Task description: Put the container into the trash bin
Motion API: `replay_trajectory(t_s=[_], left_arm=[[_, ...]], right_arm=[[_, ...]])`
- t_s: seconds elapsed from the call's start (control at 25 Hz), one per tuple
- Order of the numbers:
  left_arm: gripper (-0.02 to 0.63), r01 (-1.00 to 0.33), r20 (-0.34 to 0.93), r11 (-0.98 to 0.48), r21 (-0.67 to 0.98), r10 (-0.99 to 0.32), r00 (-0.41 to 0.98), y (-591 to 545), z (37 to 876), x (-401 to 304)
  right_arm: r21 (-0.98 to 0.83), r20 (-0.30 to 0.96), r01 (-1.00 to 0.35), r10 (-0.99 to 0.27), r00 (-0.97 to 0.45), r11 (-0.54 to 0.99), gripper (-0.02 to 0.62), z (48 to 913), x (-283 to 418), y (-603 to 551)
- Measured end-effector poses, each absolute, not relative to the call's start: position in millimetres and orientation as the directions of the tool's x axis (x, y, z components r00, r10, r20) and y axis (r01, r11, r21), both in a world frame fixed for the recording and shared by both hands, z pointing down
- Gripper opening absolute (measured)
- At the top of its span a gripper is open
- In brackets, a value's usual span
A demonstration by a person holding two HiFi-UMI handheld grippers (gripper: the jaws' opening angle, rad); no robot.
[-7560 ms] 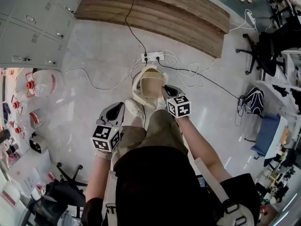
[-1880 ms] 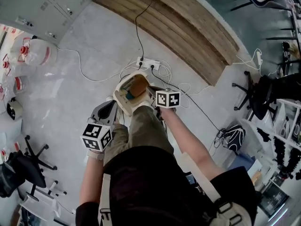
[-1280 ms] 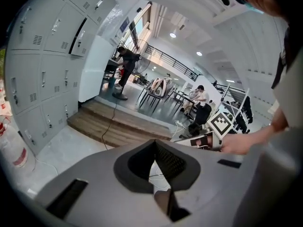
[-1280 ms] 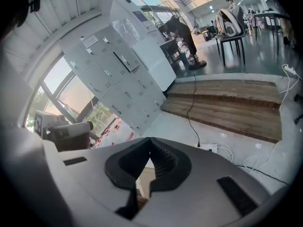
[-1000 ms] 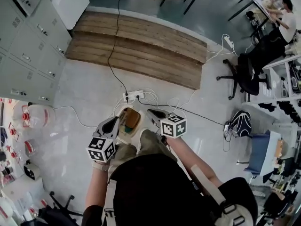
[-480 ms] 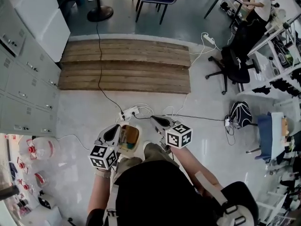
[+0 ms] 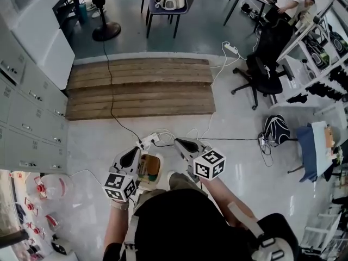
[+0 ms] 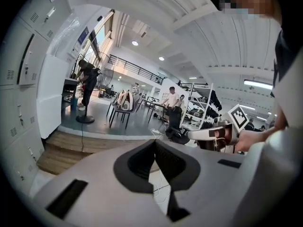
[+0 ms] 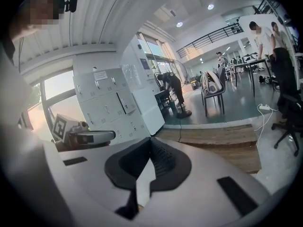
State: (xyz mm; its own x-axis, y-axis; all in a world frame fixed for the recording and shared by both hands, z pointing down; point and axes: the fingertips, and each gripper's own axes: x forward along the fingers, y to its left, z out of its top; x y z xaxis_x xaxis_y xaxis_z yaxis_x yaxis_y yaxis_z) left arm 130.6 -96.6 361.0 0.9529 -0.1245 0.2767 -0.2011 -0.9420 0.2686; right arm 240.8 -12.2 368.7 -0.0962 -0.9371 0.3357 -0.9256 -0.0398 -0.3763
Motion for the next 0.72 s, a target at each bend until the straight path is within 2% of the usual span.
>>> replay_trajectory(t_s=[0.72], left_arm=[[0.008, -0.148, 0.18, -0.974, 0.169, -0.118, 0.977, -81.5, 314.8, 117.8]], right_arm=[[-0.226, 0.225, -0.974, -0.972, -0.074, 0.021, 0.015, 321.4, 214.4, -0.9]])
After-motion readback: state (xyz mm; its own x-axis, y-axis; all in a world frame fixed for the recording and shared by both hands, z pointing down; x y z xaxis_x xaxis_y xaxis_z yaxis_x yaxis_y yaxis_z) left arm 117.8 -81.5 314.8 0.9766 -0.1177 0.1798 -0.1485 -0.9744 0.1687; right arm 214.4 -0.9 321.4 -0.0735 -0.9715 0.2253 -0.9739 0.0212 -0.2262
